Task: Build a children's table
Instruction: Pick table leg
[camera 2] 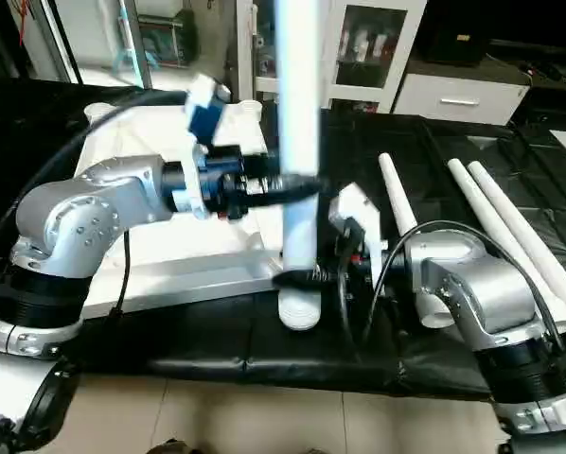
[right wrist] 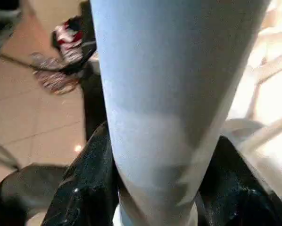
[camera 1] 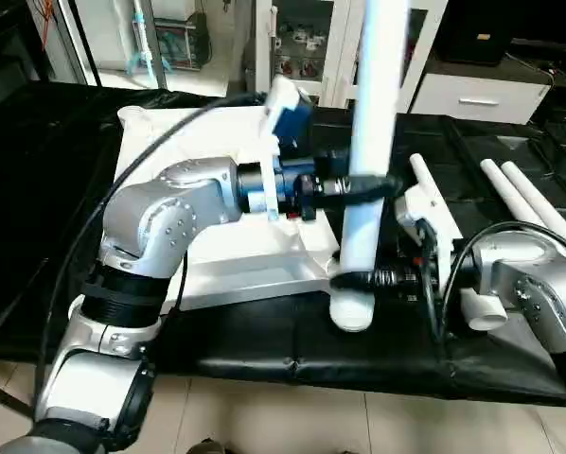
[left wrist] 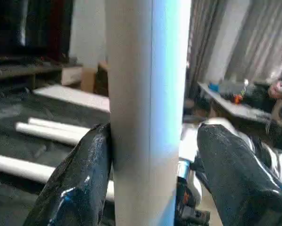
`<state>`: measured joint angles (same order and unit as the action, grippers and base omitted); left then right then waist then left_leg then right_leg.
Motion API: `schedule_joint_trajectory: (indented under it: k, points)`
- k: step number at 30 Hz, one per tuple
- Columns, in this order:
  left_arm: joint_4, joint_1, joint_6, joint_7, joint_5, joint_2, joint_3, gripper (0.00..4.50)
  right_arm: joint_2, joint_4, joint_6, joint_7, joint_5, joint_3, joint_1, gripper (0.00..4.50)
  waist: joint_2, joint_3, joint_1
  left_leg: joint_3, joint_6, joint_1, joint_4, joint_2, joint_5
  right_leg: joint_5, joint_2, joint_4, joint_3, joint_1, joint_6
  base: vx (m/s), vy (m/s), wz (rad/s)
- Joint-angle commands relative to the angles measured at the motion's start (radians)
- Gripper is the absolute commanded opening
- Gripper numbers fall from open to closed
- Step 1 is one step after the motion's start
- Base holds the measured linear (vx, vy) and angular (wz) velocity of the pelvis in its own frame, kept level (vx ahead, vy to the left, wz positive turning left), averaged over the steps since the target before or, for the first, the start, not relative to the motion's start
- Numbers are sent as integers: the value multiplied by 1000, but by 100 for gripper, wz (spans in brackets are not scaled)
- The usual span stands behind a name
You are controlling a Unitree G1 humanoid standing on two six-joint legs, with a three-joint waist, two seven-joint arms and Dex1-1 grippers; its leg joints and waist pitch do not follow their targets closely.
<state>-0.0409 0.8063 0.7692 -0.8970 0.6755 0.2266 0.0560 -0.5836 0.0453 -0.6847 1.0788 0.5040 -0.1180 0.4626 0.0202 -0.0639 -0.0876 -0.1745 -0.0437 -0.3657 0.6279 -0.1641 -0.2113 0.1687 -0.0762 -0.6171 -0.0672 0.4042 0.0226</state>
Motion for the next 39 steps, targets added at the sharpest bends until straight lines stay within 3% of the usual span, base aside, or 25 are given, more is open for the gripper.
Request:
schedule_joint_trajectory:
  k: [1, 4, 5, 6, 7, 9, 10, 12, 14, 15, 18, 20, 28, 29, 32, 39]
  points:
    - [-13, 14, -20, 13, 17, 3, -42, 296, 9, 2, 19, -56, -1, 58, -2, 186, -9, 77, 2, 20, 23, 9, -72, -58, -94, 180, -71, 66, 49, -61, 235, 0, 0, 0]
    - [-41, -17, -88, 18, 7, 35, -111, 296, 41, -66, 93, -220, -72, 125, 13, 186, -17, 80, 8, 20, 4, 11, -73, -54, -100, 170, -66, 66, 46, -60, 227, 0, 0, 0]
    - [-64, -35, -117, 25, -15, 54, -126, 296, 46, -100, 124, -299, -111, 151, 19, 186, -15, 80, 9, 20, 1, 11, -73, -55, -99, 170, -67, 67, 46, -58, 223, 0, 0, 0]
    - [-80, -46, -149, 36, -56, 68, -114, 296, 44, -114, 136, -332, -129, 165, 18, 186, -2, 79, 14, 15, -1, 9, -74, -49, -101, 185, -62, 70, 46, -59, 213, 0, 0, 0]
    - [-80, -46, -149, 36, -56, 68, -114, 296, 44, -114, 136, -332, -129, 165, 18, 186, -7, 79, 11, 18, -2, 9, -74, -51, -101, 195, -65, 68, 46, -60, 208, 0, 0, 0]
    - [-133, -76, -263, 65, -231, 108, 18, 296, 49, -104, 156, -381, -140, 201, 4, 186, -2, 78, 12, 17, 14, 12, -76, -53, -102, 229, -62, 75, 48, -56, 175, 0, 0, 0]
    - [-169, -100, -320, 67, -334, 126, 130, 313, 65, -80, 169, -401, -139, 216, -15, 186, -9, 80, 8, 19, 21, 15, -77, -56, -96, 226, -64, 73, 49, -54, 162, 0, 0, 0]
    - [-185, -112, -342, 62, -377, 132, 184, 330, 75, -64, 174, -404, -137, 220, -27, 186, -11, 81, 9, 19, 23, 13, -78, -59, -78, 204, -66, 67, 50, -56, 151, 0, 0, 0]
    - [-207, -122, -375, 55, -411, 129, 222, 343, 86, -51, 181, -415, -141, 220, -42, 186, -13, 84, 7, 18, 30, 13, -76, -61, -55, 161, -69, 66, 51, -54, 164, 0, 0, 0]
    - [-228, -128, -401, 53, -439, 127, 251, 357, 94, -43, 185, -421, -143, 220, -53, 186, -12, 88, 7, 19, 37, 10, -75, -60, -29, 100, -69, 58, 49, -57, 192, 0, 0, 0]
    - [-332, -138, -508, 54, -556, 129, 342, 368, 115, -32, 172, -450, -131, 227, -75, 186, -11, 84, 10, 18, 44, 8, -76, -58, -53, 112, -69, 64, 50, -58, 202, 0, 0, 0]
    - [-365, -155, -498, 6, -549, 119, 347, 368, 120, -6, 141, -455, -101, 238, -90, 186, -19, 81, 13, 18, 22, 10, -79, -58, -105, 191, -73, 71, 50, -59, 192, 0, 0, 0]
    - [-471, -164, -548, -48, -602, 145, 403, 368, 88, 55, 74, -391, -59, 219, -132, 186, -18, 79, 30, 20, 22, 9, -82, -59, -139, 205, -72, 75, 50, -59, 192, 0, 0, 0]
    - [-485, -162, -545, -54, -602, 142, 400, 339, 85, 59, 68, -388, -56, 216, -134, 186, -17, 80, 31, 20, 25, 8, -81, -57, -135, 201, -71, 75, 50, -59, 193, 0, 0, 0]
    - [-498, -158, -534, -70, -603, 141, 400, 332, 75, 61, 66, -378, -58, 205, -136, 186, -18, 81, 30, 21, 27, 9, -81, -61, -126, 197, -75, 73, 50, -58, 205, 0, 0, 0]
    - [-552, -147, -515, -58, -641, 140, 389, 254, 69, 66, 47, -365, -55, 196, -131, 186, -14, 76, 33, 19, 26, 10, -82, -60, -148, 250, -76, 80, 50, -56, 202, 0, 0, 0]
